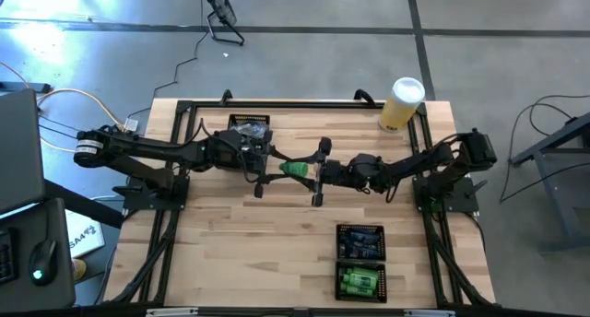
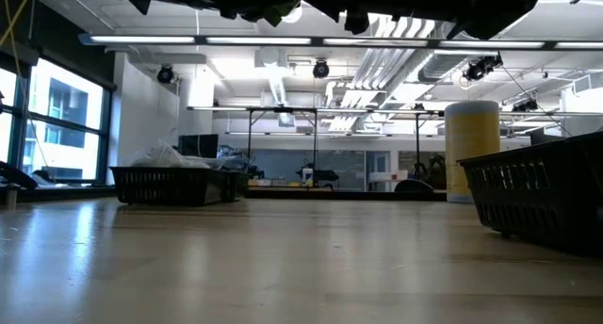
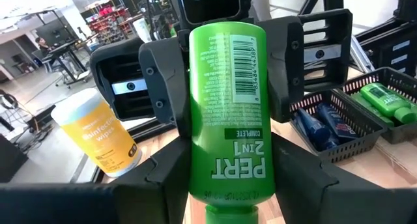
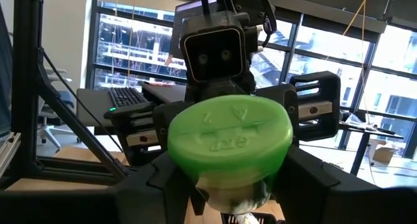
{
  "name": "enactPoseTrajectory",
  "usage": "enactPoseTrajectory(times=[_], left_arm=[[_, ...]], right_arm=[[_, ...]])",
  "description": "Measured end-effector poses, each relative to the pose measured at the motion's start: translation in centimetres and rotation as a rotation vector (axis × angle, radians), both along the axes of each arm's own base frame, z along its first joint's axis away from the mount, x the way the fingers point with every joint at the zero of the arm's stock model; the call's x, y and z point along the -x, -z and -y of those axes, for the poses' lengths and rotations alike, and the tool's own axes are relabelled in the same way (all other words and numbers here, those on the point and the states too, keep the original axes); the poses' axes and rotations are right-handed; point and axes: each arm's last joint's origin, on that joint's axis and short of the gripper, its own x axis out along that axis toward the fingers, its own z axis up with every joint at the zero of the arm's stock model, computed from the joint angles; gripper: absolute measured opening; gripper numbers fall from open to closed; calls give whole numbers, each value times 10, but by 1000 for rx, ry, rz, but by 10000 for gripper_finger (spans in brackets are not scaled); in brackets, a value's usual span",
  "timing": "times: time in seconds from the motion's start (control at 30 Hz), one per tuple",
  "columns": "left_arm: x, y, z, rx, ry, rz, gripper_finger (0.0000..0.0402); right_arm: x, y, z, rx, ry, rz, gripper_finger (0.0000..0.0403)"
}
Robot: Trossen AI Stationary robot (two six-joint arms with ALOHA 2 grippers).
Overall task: Pick & Place Travel size toiletries
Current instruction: Put the green shampoo into the bottom black basket
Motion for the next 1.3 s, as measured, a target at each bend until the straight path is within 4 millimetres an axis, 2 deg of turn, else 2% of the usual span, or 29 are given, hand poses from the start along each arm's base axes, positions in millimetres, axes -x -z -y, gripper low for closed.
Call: enactPoseTrajectory(times=[0.17, 0.47, 0.63, 0.8, 1.0, 1.3], left_arm=[[0, 0, -1, -12, -38, -2, 179], [1, -1, -1, -58, -44, 0, 254], [13, -11, -1, -102, -40, 18, 259], [33, -22, 1, -100, -36, 4, 259], [55, -30, 2, -98, -38, -32, 260], [60, -30, 2, -124, -41, -56, 260]], right_arm=[[0, 0, 0, -1, 1, -1, 173], [0, 0, 0, -11, -2, -2, 172], [0, 1, 1, -15, 35, -8, 172], [1, 1, 0, -13, 43, -30, 172], [17, -14, -12, -35, 41, -121, 171], [64, -37, -56, -257, -71, -291, 171]])
